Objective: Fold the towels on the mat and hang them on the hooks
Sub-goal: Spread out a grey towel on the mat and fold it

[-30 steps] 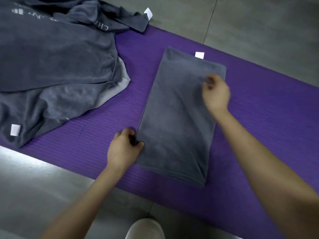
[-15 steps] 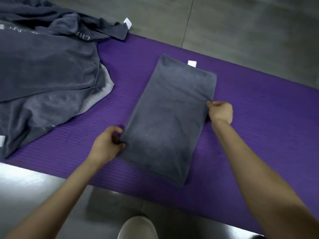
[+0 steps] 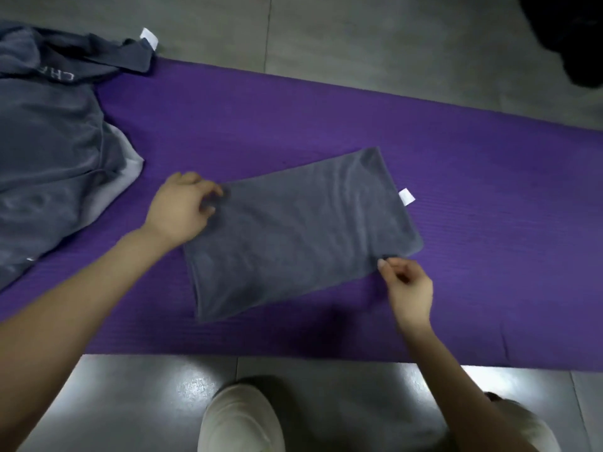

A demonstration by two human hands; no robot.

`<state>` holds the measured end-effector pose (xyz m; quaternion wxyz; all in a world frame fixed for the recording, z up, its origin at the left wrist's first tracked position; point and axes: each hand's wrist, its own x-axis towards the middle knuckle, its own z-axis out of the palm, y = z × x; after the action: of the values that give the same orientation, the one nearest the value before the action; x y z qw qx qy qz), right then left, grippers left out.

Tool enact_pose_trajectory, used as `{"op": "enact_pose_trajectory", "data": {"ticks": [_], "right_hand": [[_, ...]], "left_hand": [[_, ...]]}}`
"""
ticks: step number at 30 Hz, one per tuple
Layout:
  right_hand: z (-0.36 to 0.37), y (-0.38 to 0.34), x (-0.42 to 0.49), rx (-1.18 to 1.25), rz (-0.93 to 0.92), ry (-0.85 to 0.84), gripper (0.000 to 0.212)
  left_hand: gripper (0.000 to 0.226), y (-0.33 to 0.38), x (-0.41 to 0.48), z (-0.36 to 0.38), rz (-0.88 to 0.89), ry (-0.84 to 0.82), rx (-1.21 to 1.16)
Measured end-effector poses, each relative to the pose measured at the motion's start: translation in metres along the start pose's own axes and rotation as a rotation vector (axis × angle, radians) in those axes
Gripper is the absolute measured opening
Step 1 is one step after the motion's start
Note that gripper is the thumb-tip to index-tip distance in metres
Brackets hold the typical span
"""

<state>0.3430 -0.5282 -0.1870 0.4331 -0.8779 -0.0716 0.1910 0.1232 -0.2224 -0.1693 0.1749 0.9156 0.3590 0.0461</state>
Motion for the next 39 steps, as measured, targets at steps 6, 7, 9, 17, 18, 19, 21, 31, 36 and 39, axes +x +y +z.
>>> {"op": "enact_pose_trajectory", "data": {"ticks": [6, 7, 9, 17, 18, 19, 21, 31, 36, 39], "right_hand": [[-0.042, -0.008, 0.069, -0.564, -0.848, -0.275, 0.039], [-0.044, -0.005, 0.082, -0.674, -0.919, -0.33, 0.044], [-0.048, 0.001, 0.102, -0.817, -0.998, -0.403, 0.044], [-0.067, -0.004, 0.087, -0.72, -0.884, -0.604, 0.017], [-0.076, -0.009, 0.081, -0.732, -0.732, -0.753, 0.014], [-0.083, -0.014, 0.076, -0.729, -0.539, -0.931, 0.011], [-0.091, -0.023, 0.073, -0.629, -0.287, -1.177, 0.008], [-0.051, -0.071, 0.119, -0.181, -0.28, -0.589, 0.005], [-0.021, -0.056, 0.152, -0.391, -0.243, -0.565, 0.005], [-0.02, -0.04, 0.157, -0.41, -0.193, -0.53, 0.017]], "left_hand": [[0.035, 0.045, -0.099, 0.033, 0.143, -0.177, -0.314], [0.04, 0.044, -0.11, 0.039, 0.147, -0.195, -0.235], [0.048, 0.041, -0.122, 0.045, 0.155, -0.217, -0.084], [0.018, 0.02, -0.114, 0.008, -0.005, -0.365, -0.155], [0.017, 0.016, -0.112, -0.001, -0.068, -0.444, -0.179], [0.014, 0.014, -0.109, -0.009, -0.119, -0.516, -0.26], [0.017, 0.014, -0.105, -0.024, -0.202, -0.592, -0.5], [0.01, 0.002, -0.034, -0.019, -0.409, -0.015, -0.605], [0.013, -0.007, -0.002, 0.008, -0.423, -0.045, -0.226], [0.018, -0.005, 0.001, 0.018, -0.423, -0.029, -0.058]]}}
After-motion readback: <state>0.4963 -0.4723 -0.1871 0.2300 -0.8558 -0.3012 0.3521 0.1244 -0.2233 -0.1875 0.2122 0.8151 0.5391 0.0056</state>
